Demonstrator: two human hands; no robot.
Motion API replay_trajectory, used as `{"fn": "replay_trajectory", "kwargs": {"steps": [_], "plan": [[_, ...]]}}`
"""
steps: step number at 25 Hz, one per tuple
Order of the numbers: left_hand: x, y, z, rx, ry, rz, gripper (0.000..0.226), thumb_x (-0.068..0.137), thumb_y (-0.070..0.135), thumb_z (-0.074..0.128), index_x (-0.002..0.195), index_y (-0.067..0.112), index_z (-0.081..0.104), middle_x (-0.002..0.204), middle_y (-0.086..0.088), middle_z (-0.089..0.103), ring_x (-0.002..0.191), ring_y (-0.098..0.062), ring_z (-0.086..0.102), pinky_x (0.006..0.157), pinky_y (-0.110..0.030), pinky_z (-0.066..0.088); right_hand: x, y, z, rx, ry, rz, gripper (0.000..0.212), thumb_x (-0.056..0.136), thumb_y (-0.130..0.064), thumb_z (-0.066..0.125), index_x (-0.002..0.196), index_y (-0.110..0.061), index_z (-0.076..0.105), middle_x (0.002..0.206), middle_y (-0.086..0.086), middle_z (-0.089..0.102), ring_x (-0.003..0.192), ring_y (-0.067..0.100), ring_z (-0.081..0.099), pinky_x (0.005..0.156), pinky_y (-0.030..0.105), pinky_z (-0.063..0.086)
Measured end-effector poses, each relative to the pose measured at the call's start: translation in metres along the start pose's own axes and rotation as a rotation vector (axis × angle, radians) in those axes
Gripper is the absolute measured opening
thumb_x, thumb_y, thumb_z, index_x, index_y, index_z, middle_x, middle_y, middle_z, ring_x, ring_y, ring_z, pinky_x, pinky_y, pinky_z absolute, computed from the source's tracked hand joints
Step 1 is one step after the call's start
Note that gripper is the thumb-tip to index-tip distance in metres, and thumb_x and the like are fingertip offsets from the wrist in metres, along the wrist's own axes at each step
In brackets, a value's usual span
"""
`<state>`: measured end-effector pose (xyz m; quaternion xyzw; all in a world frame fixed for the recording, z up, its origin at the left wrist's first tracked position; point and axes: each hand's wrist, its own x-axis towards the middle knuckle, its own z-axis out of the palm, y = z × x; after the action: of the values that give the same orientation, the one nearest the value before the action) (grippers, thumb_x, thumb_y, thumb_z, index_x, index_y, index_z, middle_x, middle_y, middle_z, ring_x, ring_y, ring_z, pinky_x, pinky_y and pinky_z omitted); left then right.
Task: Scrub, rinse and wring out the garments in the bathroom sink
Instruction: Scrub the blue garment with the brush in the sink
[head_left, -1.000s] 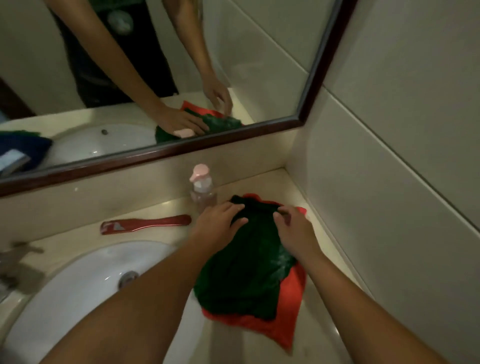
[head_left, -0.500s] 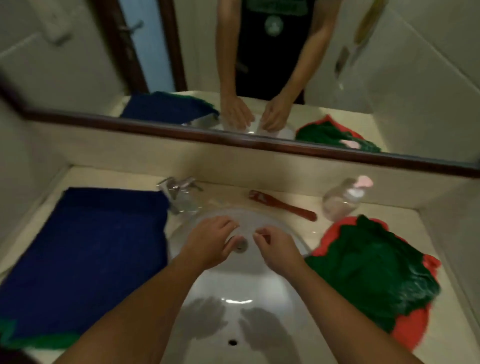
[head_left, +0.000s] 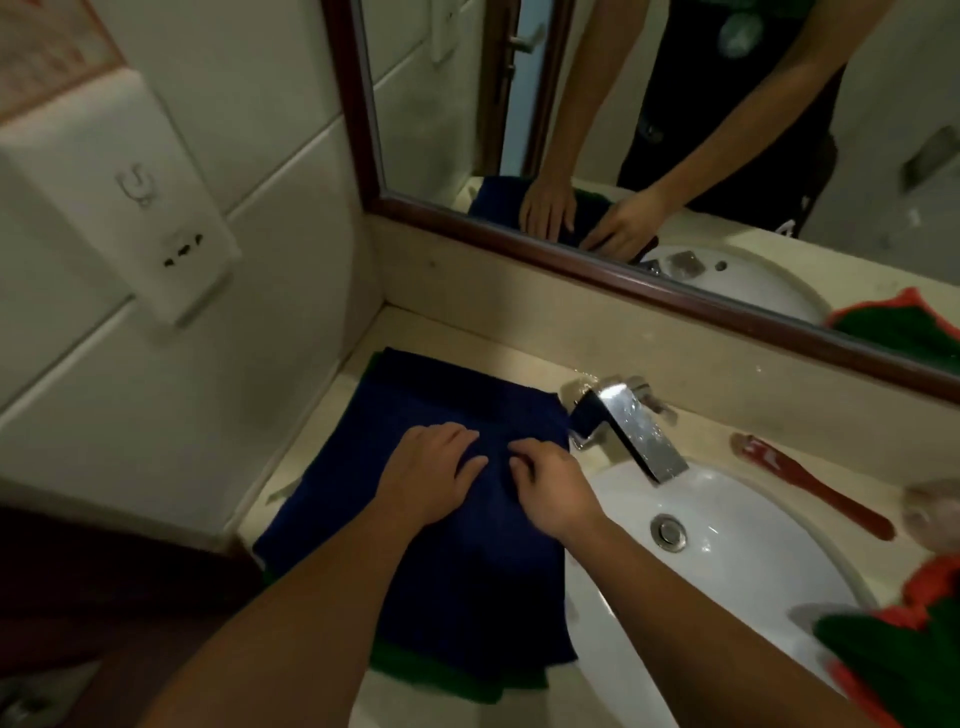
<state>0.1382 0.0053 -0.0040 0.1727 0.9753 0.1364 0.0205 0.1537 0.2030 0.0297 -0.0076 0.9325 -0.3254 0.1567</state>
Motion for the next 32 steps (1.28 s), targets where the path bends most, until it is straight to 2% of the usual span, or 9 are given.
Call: {"fn": "replay_trajectory", "kwargs": {"steps": [7,10,13,15,18,21,24,27,32], "plan": [[0.079,-0.052,0.006,-0.030,0.011,-0.048,0.051,0.104,0.044,0.047,0.146,0.017,0.051,0.149,-0.007,0.051,0.135,-0.024,0.048,0.110,-0.046,0.035,0.094,-0.018,0.002,-0.212,0.114,-0.040,0.040,0.106,-0.027,0.044,0.144,-0.020,0.054,0.140,0.009,0.055,0.130,0.034,0.045,0.106,0.047,0.043],[0.111,-0.063,0.010,-0.023,-0.092,-0.077,0.059,0.106,0.048,0.037,0.158,0.022,0.030,0.165,-0.002,0.026,0.151,-0.024,0.023,0.119,-0.046,0.019,0.122,-0.011,0.006,-0.227,0.067,0.058,0.045,0.108,-0.032,0.039,0.152,-0.026,0.043,0.154,0.005,0.043,0.140,0.031,0.034,0.115,0.051,0.032],[0.131,-0.068,0.025,-0.010,-0.188,-0.095,0.062,0.106,0.053,0.031,0.161,0.027,0.017,0.169,0.002,0.013,0.154,-0.021,0.010,0.121,-0.044,0.009,0.136,0.000,0.013,-0.310,0.092,0.089,0.044,0.107,-0.038,0.042,0.149,-0.026,0.044,0.148,0.006,0.043,0.136,0.030,0.035,0.112,0.048,0.025],[0.130,-0.071,0.038,-0.036,-0.098,-0.065,0.060,0.105,0.054,0.034,0.157,0.025,0.031,0.162,-0.001,0.032,0.148,-0.023,0.025,0.117,-0.044,0.015,0.140,0.006,0.017,-0.344,0.139,0.072,0.038,0.104,-0.039,0.049,0.138,-0.023,0.055,0.135,0.009,0.049,0.126,0.031,0.040,0.105,0.045,0.026],[0.124,-0.076,0.047,-0.051,0.082,0.004,0.062,0.099,0.060,0.034,0.141,0.020,0.057,0.127,-0.006,0.063,0.119,-0.029,0.054,0.105,-0.041,0.026,0.141,0.011,0.020,-0.306,0.215,-0.010,0.031,0.100,-0.037,0.057,0.111,-0.011,0.071,0.114,0.014,0.058,0.110,0.036,0.049,0.095,0.046,0.034],[0.119,-0.075,0.043,-0.094,0.294,0.081,0.061,0.101,0.062,0.034,0.119,0.017,0.070,0.096,-0.008,0.062,0.095,-0.025,0.053,0.096,-0.039,0.031,0.124,0.011,0.017,-0.136,0.231,-0.097,0.028,0.104,-0.035,0.052,0.100,-0.011,0.067,0.097,0.010,0.064,0.095,0.033,0.056,0.089,0.046,0.043],[0.115,-0.064,0.021,-0.254,0.265,0.130,0.066,0.099,0.066,0.035,0.104,0.013,0.073,0.091,-0.009,0.058,0.080,-0.026,0.057,0.079,-0.040,0.049,0.096,0.006,0.004,0.004,0.165,-0.124,0.024,0.107,-0.036,0.045,0.107,-0.017,0.060,0.099,0.005,0.063,0.093,0.025,0.058,0.084,0.042,0.048],[0.099,-0.042,-0.005,-0.368,0.239,0.172,0.060,0.098,0.071,0.034,0.117,0.022,0.064,0.100,-0.008,0.063,0.074,-0.027,0.065,0.054,-0.040,0.058,0.061,-0.002,-0.014,0.107,0.203,-0.126,0.022,0.108,-0.035,0.046,0.111,-0.019,0.059,0.103,0.002,0.062,0.095,0.020,0.057,0.083,0.037,0.047],[0.084,0.029,-0.050,-0.462,0.329,0.343,0.056,0.094,0.068,0.048,0.133,0.028,0.055,0.095,0.000,0.069,0.079,-0.012,0.063,0.066,-0.031,0.058,-0.019,-0.001,-0.068,0.226,0.356,-0.093,0.014,0.105,-0.032,0.054,0.104,-0.023,0.064,0.095,-0.009,0.064,0.089,0.006,0.058,0.078,0.022,0.044]]}}
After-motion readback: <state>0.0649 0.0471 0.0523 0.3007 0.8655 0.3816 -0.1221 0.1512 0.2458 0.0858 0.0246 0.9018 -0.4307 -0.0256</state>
